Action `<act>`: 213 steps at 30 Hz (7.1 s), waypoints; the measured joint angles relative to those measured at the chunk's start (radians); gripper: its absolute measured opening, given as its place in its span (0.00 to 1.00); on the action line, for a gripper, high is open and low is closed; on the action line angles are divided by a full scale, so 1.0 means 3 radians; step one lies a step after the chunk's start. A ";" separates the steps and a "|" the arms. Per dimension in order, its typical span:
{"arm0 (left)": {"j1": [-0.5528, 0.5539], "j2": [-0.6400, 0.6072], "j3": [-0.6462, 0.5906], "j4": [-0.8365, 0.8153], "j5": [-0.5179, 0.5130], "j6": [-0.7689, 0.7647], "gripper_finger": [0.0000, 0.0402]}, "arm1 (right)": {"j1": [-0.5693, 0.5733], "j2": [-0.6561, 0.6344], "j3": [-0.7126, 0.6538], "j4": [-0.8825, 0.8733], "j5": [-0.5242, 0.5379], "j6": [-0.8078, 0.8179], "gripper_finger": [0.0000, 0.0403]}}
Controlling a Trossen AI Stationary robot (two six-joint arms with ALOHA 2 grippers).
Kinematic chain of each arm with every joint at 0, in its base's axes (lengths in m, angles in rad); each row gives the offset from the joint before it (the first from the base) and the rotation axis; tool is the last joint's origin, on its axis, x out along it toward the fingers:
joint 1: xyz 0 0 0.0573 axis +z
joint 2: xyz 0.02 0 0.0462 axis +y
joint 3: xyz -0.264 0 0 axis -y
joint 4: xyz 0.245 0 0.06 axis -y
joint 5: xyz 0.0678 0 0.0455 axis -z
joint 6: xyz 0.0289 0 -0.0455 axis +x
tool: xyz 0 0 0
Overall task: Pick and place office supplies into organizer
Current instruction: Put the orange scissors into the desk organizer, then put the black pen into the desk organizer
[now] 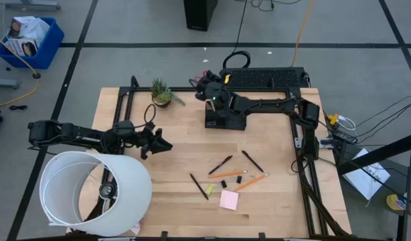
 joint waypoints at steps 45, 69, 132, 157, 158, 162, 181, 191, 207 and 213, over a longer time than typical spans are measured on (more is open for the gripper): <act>-0.0001 0.0000 0.0000 -0.0109 -0.0065 0.0244 0.23 | 0.0135 -0.0019 -0.1808 0.2847 -0.0792 -0.1081 0.41; -0.0001 0.0000 0.0000 -0.0147 -0.0069 0.0236 0.23 | 0.0470 -0.0029 -0.1806 0.1916 -0.0077 -0.0781 0.45; 0.0000 -0.0001 -0.0001 -0.0451 -0.0346 0.0365 0.23 | 0.1733 -0.2188 -0.3918 0.1319 -0.1316 0.3021 0.45; -0.0051 0.0000 -0.0001 -0.0481 -0.0479 0.0355 0.23 | 0.2111 -0.1719 -0.3662 -0.0614 -0.1153 0.4531 0.45; -0.0066 0.0000 -0.0001 -0.0473 -0.0489 0.0349 0.23 | 0.2114 -0.1679 -0.3661 -0.0623 -0.1154 0.4534 0.45; -0.0107 0.0000 -0.0001 -0.0461 -0.0532 0.0360 0.23 | 0.2115 -0.1498 -0.3663 -0.0633 -0.1156 0.4606 0.45; -0.0115 -0.0001 -0.0001 -0.0472 -0.0609 0.0362 0.23 | 0.2118 -0.1387 -0.3656 -0.0636 -0.1217 0.4671 0.33; -0.0115 0.0000 -0.0001 -0.0472 -0.0609 0.0362 0.23 | 0.2118 -0.1385 -0.3661 -0.0633 -0.1229 0.4611 0.09; -0.0115 -0.0001 -0.0001 -0.0473 -0.0610 0.0387 0.23 | 0.2027 -0.1369 -0.3674 0.0061 -0.1234 0.4128 0.08; -0.0115 0.0000 -0.0001 -0.0473 -0.0618 0.0387 0.23 | 0.1926 -0.1372 -0.3673 0.0504 -0.1198 0.3732 0.08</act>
